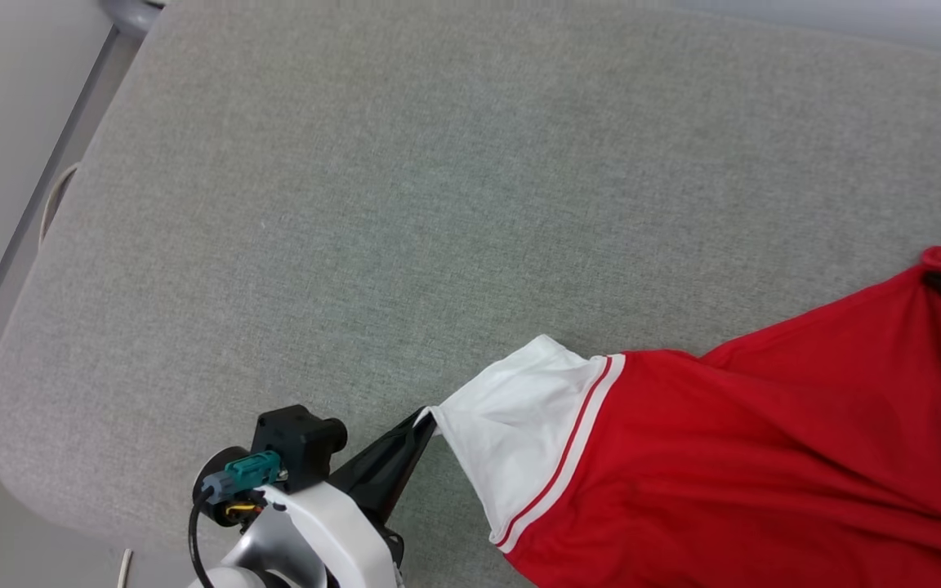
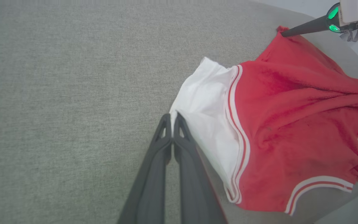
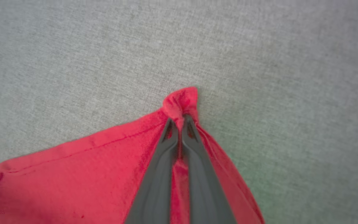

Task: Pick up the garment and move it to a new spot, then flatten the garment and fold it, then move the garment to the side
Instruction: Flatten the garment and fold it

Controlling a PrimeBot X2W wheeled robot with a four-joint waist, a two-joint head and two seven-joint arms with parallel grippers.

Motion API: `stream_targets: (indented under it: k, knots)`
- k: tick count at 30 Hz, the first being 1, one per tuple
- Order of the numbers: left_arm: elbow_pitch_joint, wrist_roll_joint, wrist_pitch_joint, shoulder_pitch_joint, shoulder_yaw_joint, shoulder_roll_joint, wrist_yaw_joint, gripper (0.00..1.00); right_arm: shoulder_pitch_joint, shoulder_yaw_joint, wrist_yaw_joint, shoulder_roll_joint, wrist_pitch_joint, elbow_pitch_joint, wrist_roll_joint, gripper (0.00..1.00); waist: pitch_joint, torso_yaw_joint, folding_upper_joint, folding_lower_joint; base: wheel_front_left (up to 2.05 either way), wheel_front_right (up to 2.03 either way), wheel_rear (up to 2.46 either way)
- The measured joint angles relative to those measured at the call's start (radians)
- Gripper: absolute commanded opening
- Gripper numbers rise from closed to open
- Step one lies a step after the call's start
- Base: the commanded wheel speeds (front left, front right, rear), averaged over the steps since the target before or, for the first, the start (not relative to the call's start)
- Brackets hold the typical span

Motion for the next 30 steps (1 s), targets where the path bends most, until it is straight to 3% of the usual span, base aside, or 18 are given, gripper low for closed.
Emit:
stream_targets:
  k: [15,24,30]
  knots:
    - [-0.072,-0.016,0.023,0.03,0.072,0.062,0.066,0.0,-0.014,0.024,0.0,0.003,-0.292,0.028,0.075,0.0,-0.19,-0.107,0.0,0.0,0.0,0.0,0.0]
    - [-0.122,-0.018,0.006,-0.074,0.167,0.077,0.103,0.0,-0.023,0.01,0.0,-0.01,-0.316,-0.1,0.119,0.0,-0.26,-0.205,0.0,-0.0001,0.0,0.0,0.0]
    - [-0.14,-0.011,0.006,-0.179,0.231,0.095,0.123,0.0,-0.022,-0.026,0.0,0.02,-0.289,-0.205,0.118,0.0,-0.29,-0.257,0.0,-0.0001,0.0,0.0,0.0]
